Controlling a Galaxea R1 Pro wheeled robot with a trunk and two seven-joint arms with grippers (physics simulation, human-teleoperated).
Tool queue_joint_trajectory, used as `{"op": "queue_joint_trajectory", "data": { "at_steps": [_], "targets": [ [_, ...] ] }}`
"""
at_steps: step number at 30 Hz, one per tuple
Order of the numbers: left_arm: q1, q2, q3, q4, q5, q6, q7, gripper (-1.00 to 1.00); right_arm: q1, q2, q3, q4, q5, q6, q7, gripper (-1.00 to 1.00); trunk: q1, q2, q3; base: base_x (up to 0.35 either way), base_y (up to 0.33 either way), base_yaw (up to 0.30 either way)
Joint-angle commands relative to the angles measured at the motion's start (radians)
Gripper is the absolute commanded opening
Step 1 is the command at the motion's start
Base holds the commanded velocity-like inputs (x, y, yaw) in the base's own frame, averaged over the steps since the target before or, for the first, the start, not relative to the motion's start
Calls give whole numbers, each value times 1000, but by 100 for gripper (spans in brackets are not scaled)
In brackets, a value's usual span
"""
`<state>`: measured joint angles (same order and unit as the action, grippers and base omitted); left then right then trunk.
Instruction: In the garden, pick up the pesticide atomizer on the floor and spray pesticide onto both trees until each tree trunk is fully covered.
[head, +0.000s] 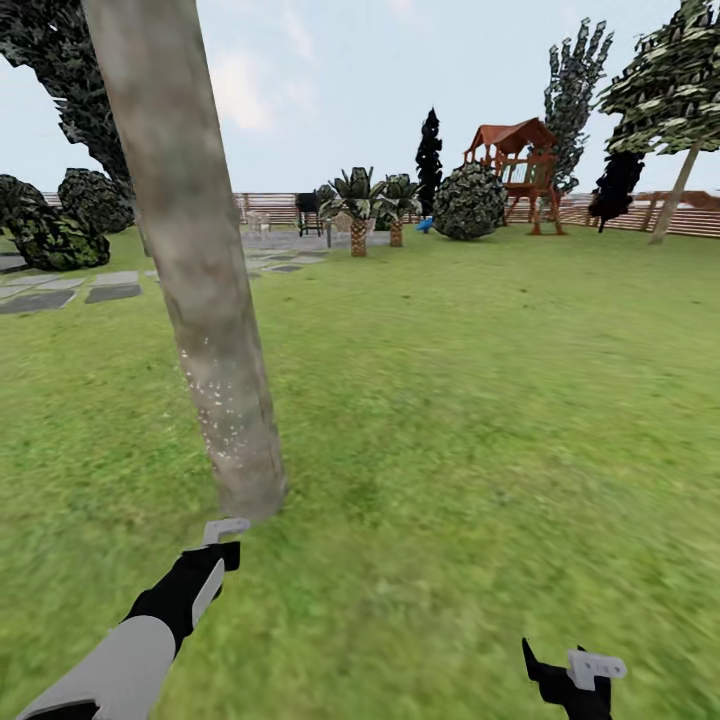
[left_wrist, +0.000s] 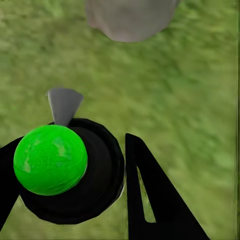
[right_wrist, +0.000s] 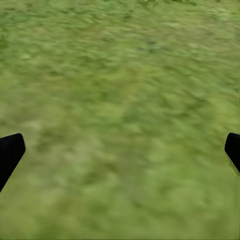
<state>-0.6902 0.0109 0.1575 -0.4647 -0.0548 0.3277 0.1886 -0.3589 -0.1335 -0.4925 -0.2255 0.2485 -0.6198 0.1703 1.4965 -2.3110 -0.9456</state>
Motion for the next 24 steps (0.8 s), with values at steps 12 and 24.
{"op": "queue_joint_trajectory", "data": {
  "at_steps": [12,24],
  "targets": [
    [0,-2,0,0,0,0,-1,-100,0,1,0,0,0,0,0,100,0,0,0,233,-193,14],
    [0,-1,0,0,-2,0,0,-100,0,1,0,0,0,0,0,100,0,0,0,214,-202,263]
  ]
}}
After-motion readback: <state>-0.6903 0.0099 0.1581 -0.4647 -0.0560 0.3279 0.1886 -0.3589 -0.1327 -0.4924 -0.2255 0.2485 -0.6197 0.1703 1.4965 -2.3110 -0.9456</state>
